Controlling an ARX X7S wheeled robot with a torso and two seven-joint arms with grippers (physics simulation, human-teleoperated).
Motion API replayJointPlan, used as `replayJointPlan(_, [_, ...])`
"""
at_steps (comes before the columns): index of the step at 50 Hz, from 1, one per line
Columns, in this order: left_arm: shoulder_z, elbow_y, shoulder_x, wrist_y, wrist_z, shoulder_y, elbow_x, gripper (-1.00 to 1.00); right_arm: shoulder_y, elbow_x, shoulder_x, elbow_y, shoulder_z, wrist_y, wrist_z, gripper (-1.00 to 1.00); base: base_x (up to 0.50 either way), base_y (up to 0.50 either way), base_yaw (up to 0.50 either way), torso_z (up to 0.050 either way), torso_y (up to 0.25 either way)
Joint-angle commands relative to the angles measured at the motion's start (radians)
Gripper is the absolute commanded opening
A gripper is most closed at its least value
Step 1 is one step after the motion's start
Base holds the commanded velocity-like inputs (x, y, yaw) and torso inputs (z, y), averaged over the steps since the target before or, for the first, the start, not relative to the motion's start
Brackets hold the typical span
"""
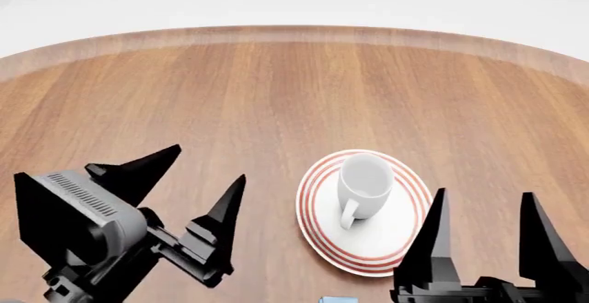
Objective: Pick up the white mug and put it on the plate, and put the chocolate pudding to the right of the plate.
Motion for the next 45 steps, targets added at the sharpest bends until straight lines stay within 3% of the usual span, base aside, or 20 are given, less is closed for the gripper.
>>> replayJointPlan(1, [-0.102, -0.007, 0.018, 0.115, 0.024, 0.129, 0.114, 1.00, -0.003, -0.020, -0.012, -0.010, 0.024, 0.020, -0.018, 1.00, 0.00, 0.00, 0.00, 0.000, 0.000])
replayJointPlan(21, [-0.152, -0.022, 0.027, 0.176, 0.002, 0.189, 0.194, 1.00, 0.001, -0.004, -0.003, -0.076, -0.009, 0.161, -0.005, 1.00, 0.00, 0.00, 0.00, 0.000, 0.000])
replayJointPlan(45, [-0.152, 0.005, 0.020, 0.173, -0.011, 0.191, 0.205, 1.00, -0.020, -0.004, 0.007, -0.263, -0.097, 0.605, 0.045, 1.00, 0.00, 0.00, 0.00, 0.000, 0.000])
